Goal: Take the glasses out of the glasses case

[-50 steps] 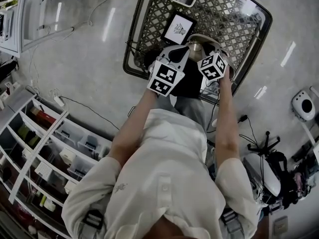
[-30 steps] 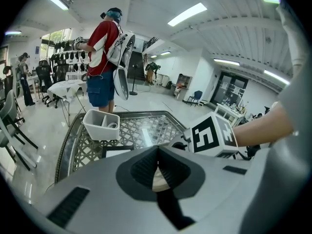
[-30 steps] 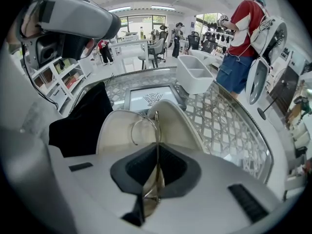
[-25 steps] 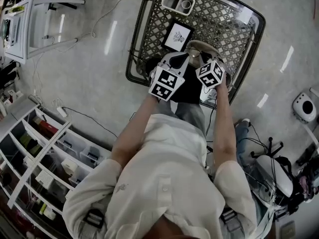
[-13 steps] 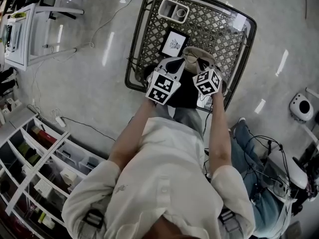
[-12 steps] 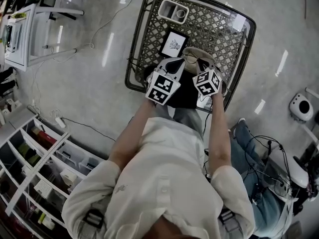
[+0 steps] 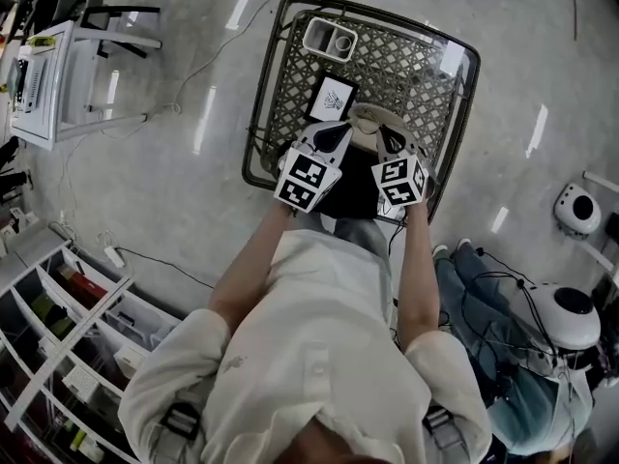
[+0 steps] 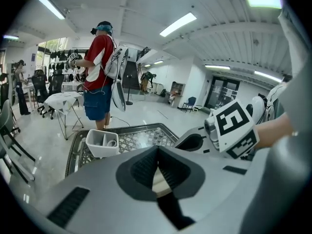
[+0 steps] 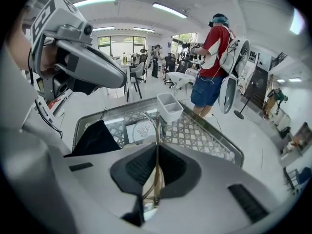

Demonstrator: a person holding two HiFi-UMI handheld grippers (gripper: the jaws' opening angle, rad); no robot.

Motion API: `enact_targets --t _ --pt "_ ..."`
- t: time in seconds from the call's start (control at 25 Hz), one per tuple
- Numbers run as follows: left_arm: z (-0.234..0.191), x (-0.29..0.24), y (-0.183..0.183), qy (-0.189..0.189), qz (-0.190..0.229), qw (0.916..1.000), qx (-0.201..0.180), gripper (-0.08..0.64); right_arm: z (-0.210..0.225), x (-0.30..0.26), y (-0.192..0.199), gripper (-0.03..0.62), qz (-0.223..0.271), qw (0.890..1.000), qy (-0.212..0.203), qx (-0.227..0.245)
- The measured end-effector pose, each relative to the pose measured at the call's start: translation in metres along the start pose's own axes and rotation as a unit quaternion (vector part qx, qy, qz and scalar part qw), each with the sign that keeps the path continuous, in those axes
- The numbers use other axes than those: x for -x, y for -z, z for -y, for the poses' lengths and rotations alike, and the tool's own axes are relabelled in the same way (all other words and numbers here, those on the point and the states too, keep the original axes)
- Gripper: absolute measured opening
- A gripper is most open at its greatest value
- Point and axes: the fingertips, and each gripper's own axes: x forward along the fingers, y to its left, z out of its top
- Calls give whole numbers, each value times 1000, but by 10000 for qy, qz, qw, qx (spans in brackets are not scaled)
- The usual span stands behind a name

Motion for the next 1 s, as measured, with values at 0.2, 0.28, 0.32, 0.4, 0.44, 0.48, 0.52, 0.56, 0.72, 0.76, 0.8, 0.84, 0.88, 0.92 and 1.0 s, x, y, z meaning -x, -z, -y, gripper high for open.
enact_targets --t 0.2,0.28,0.32,0.4,0.44,0.48,0.52,0.56,0.72,0.76,0.8,0.84,0.88,0.92,1.0 --pt "1 10 -15 38 159 9999 -5 14 8 29 -27 18 323 9992 238 -67" --pt "2 16 -25 67 243 9997 -21 14 12 43 -38 18 462 9983 342 -101" --pt "3 18 -30 82 290 9995 -33 14 14 49 -44 18 536 9977 397 -118" --pt "3 23 -40 106 401 9991 -84 14 19 60 -55 19 689 9962 511 -148" --pt "4 26 -45 121 452 9988 -110 14 21 67 -61 18 771 9953 569 -157" --pt "6 29 -49 138 494 9986 -129 14 22 74 -67 18 854 9942 626 -164" --pt "8 32 -54 155 527 9984 -146 14 23 81 -72 18 927 9932 681 -174" --pt "9 36 -58 174 550 9982 -165 14 24 88 -77 18 982 9923 730 -194" --pt "15 45 -76 247 701 9969 -275 14 28 113 -96 18 1237 9878 909 -271" --pt "16 48 -80 263 736 9965 -302 14 29 120 -101 19 1316 9864 947 -278" --pt "18 51 -84 281 771 9961 -330 14 28 127 -105 19 1384 9851 981 -294" --pt "20 55 -89 298 807 9956 -358 14 28 133 -108 20 1446 9838 1013 -316" --pt "22 58 -93 313 844 9952 -387 14 28 139 -112 20 1509 9824 1045 -333" --pt "23 61 -97 325 880 9947 -416 14 28 144 -116 20 1574 9811 1075 -344" --pt "26 68 -104 344 954 9937 -472 14 28 156 -124 19 1700 9783 1125 -363"
